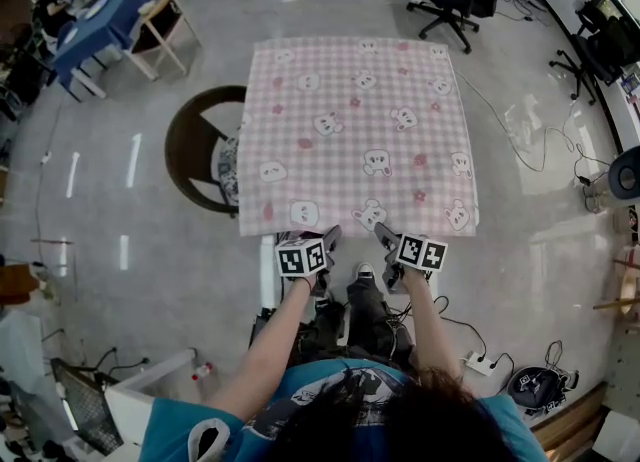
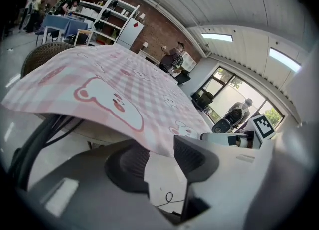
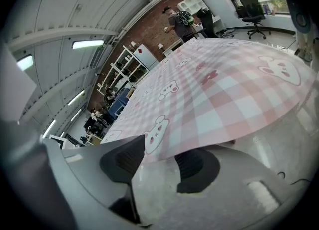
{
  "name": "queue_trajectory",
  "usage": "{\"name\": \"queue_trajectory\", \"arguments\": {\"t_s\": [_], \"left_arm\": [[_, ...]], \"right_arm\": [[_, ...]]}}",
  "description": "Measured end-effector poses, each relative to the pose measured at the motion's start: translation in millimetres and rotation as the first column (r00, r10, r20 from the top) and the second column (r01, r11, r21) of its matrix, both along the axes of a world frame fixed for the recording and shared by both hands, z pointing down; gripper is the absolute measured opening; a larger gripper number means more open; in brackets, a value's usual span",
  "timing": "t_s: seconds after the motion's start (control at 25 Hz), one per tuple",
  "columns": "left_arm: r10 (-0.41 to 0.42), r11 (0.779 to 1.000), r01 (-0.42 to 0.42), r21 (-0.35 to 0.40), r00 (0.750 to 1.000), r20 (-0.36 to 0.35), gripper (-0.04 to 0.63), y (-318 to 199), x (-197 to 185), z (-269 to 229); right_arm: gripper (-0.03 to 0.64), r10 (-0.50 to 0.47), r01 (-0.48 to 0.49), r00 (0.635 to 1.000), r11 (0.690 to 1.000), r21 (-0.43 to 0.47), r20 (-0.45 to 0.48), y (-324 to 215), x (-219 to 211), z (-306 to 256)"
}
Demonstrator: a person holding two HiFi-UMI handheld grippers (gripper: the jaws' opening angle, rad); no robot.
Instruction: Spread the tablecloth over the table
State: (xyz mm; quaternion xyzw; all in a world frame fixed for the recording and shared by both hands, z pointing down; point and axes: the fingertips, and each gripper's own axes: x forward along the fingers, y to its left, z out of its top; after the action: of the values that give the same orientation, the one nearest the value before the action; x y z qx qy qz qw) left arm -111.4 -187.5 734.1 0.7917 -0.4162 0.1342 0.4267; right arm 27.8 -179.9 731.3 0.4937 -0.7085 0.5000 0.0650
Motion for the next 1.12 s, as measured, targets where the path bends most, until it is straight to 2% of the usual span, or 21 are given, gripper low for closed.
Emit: {"name": "queue_trajectory", "arguments": {"t_s": [0.36,0.6,0.76,0.96,1.12], "left_arm": [[0.13,0.989,-0.126,0.083,0.99,-0.053,0.183,31,-8,-41],[0.209,0.967,-0.196,0.164,0.976,-0.068,0.181,49,-22,-76],[0.227,0.951,-0.205,0.233,0.971,-0.071,0.175,59,-24,-103],[0.21,0.932,-0.168,0.322,0.972,-0.101,0.169,66,-31,-136],[0.194,0.913,-0.157,0.376,0.979,-0.063,0.16,72,-44,-158]], "right_arm": [[0.189,0.009,-0.008,1.0,0.998,0.066,-0.008,35,-11,-30],[0.184,0.003,-0.003,1.0,0.987,0.161,0.001,52,-32,-68],[0.167,-0.026,0.025,1.0,0.978,0.207,0.002,67,-41,-93],[0.144,-0.069,0.059,0.997,0.945,0.321,0.021,75,-59,-144],[0.137,-0.149,0.139,0.989,0.904,0.405,-0.007,77,-77,-182]]}}
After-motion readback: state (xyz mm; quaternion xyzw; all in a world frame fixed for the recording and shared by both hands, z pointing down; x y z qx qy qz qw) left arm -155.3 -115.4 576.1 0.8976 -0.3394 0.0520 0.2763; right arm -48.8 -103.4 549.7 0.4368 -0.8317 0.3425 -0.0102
